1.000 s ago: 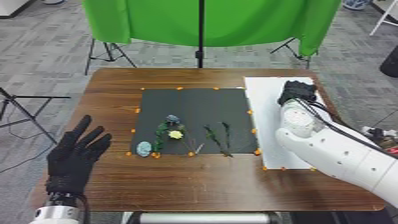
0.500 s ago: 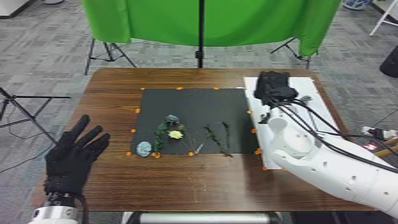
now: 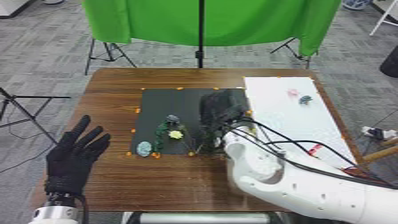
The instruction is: Arrange flowers
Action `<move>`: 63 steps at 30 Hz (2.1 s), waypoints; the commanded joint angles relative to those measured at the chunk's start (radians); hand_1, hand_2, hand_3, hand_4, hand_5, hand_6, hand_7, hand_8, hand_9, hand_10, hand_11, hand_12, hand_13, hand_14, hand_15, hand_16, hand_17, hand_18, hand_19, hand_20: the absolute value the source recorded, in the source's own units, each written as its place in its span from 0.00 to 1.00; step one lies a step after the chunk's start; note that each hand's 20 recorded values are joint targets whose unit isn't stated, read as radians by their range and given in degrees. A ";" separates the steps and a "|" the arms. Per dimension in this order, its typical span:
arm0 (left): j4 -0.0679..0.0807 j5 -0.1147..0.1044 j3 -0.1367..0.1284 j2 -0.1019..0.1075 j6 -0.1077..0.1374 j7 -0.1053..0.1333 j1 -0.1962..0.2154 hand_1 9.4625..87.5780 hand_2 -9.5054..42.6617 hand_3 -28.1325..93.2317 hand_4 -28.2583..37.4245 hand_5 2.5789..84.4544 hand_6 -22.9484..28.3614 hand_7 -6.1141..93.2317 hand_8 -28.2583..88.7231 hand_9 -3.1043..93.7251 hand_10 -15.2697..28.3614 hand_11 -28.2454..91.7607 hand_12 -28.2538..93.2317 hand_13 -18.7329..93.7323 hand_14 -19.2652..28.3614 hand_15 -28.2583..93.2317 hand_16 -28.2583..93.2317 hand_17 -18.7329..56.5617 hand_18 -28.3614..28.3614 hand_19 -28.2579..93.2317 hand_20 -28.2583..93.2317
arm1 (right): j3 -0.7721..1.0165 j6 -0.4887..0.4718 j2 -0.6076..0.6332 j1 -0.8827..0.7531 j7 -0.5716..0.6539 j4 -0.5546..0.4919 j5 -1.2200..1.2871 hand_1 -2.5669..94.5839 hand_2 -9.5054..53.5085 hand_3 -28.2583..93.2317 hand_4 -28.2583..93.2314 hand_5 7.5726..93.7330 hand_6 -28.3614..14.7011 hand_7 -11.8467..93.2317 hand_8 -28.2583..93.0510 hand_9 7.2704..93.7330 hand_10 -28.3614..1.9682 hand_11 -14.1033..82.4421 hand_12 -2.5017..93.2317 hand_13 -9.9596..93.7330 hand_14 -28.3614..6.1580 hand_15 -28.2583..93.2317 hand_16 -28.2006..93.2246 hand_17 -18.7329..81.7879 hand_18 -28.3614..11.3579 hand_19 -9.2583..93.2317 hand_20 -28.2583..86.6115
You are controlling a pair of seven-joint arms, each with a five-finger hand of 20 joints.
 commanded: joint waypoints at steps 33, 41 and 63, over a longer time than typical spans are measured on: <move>0.000 0.017 -0.008 -0.034 -0.001 -0.028 0.013 0.11 0.32 0.86 0.00 0.35 0.55 0.18 0.15 0.33 0.76 0.39 0.31 0.35 0.97 0.57 0.17 0.13 1.00 0.70 0.29 | 0.207 0.013 0.187 -0.042 0.075 -0.065 0.084 0.39 0.00 0.88 0.00 0.72 0.71 0.25 0.13 0.80 0.57 0.53 0.21 0.70 0.55 0.84 0.37 0.37 0.13 0.87 0.69; 0.000 0.008 0.001 -0.024 0.006 -0.010 0.013 0.11 0.32 0.86 0.00 0.35 0.55 0.18 0.15 0.33 0.76 0.38 0.31 0.35 0.97 0.57 0.17 0.13 1.00 0.70 0.29 | 0.172 0.008 0.296 0.085 0.185 0.113 0.138 0.38 0.00 0.89 0.00 0.63 0.68 0.26 0.12 0.68 0.49 0.44 0.18 0.64 0.47 0.81 0.34 0.35 0.12 0.84 0.67; -0.002 -0.032 0.019 0.015 0.038 0.043 0.022 0.11 0.31 0.86 0.00 0.34 0.54 0.18 0.15 0.33 0.76 0.38 0.31 0.35 0.97 0.57 0.17 0.13 1.00 0.70 0.29 | 0.227 -0.343 0.192 0.056 0.159 0.381 0.146 0.36 0.00 0.90 0.00 0.55 0.72 0.27 0.12 0.58 0.47 0.38 0.17 0.58 0.45 0.78 0.30 0.31 0.13 0.81 0.64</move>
